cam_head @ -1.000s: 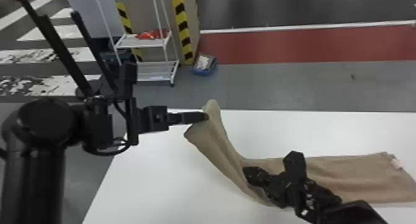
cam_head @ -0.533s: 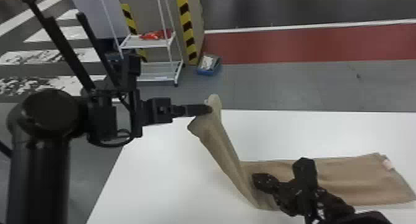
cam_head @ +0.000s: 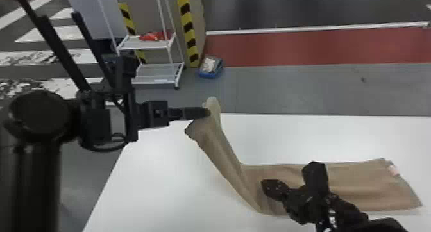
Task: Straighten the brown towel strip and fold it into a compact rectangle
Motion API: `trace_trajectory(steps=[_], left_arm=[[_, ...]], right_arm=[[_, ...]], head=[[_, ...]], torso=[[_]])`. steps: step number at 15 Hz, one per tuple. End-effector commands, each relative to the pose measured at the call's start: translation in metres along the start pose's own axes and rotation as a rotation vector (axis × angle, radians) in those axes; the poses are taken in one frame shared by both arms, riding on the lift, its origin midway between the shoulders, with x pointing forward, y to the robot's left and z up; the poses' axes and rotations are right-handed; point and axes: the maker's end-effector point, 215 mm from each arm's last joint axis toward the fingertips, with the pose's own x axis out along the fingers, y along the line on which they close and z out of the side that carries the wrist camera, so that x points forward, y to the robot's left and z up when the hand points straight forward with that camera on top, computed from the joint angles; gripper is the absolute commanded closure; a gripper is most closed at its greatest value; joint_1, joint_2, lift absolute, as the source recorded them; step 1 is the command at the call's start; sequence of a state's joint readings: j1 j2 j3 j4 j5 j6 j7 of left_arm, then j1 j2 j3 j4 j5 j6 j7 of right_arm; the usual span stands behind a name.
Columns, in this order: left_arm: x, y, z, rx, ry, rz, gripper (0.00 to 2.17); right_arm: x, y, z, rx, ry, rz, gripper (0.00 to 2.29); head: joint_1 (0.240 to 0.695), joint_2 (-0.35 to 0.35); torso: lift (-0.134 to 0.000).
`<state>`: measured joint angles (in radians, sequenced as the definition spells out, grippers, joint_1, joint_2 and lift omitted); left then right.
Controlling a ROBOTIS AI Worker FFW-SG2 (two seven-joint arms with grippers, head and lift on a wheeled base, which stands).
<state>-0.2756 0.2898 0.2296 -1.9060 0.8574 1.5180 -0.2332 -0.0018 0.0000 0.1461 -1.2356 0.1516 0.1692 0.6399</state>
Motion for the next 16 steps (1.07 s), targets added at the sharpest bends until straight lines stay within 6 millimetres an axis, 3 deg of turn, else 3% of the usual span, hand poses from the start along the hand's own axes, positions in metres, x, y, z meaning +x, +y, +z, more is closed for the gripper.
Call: trace_trajectory(steps=[1,5,11,14,16], left_arm=[[0.001,-0.002,0.003,0.008,0.000,-0.001,1.44],[0.005,-0.008,0.002,0.011,0.004,-0.013,1.44],[0.011,-0.013,-0.008,0.006,0.020,-0.027,1.44],[0.012,-0.019,-0.017,0.006,0.033,-0.043,1.44],[0.014,-0.020,-0.021,0.003,0.038,-0.046,1.44]], right_arm=[[0.000,0.001,-0.011,0.009,0.018,0.002,1.83],[0.014,0.008,-0.023,0.021,0.033,0.036,1.83],[0.038,0.015,0.000,-0.053,-0.029,0.079,1.83],[0.029,0.015,0.003,-0.041,-0.053,0.063,1.82],[0.014,0.013,0.020,-0.011,-0.114,0.057,1.79]], head=[[0.695,0.161],[0.695,0.156],[0.695,0.170],[0.695,0.177],[0.695,0.175]], torso=[[0.000],[0.000],[0.000],[0.000],[0.000]])
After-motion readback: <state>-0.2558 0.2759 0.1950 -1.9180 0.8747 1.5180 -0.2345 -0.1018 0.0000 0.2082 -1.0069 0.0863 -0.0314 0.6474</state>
